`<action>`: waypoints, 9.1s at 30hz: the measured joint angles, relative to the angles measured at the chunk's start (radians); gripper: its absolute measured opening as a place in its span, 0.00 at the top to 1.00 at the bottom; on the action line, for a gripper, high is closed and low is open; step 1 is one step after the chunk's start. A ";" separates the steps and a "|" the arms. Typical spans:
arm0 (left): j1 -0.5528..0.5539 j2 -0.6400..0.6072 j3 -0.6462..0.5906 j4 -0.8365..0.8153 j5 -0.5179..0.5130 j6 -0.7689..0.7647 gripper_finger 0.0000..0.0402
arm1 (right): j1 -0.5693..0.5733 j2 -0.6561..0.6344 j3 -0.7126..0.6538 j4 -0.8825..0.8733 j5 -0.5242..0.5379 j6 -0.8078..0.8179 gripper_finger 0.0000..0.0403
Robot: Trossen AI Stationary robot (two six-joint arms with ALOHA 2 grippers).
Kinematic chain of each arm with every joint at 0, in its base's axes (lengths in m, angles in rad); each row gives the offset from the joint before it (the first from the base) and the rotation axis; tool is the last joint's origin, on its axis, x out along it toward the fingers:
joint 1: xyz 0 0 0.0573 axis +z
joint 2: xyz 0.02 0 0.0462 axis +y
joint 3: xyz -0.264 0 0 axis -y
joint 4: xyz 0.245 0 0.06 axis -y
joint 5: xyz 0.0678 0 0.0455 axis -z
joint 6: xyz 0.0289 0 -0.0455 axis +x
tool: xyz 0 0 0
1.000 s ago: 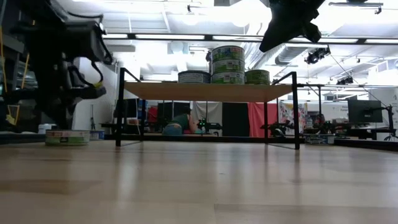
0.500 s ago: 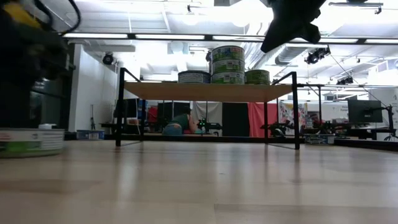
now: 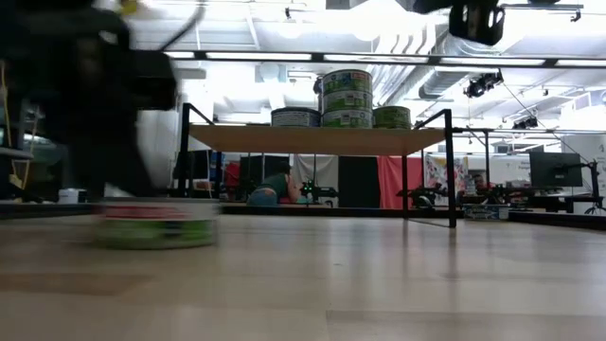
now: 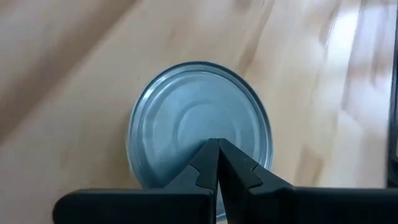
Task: Stack canned seafood by type on shelf
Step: Stack the light green tuna can on top of the other light green tuna can on the shelf
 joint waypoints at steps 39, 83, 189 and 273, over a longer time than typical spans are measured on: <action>0.078 0.101 0.128 0.095 -0.137 0.618 1.00 | -0.099 0.562 0.006 0.240 -0.160 0.017 1.00; -0.113 0.133 0.170 0.056 -0.188 0.407 1.00 | -0.051 0.689 0.230 0.172 -0.270 -0.120 1.00; 0.098 -0.274 -0.113 -0.215 -0.356 0.399 1.00 | -0.081 0.632 0.384 0.203 -0.126 -0.350 1.00; -0.098 -0.273 -0.126 -0.139 -0.130 0.062 1.00 | -0.115 0.791 0.383 0.516 -0.058 -0.255 1.00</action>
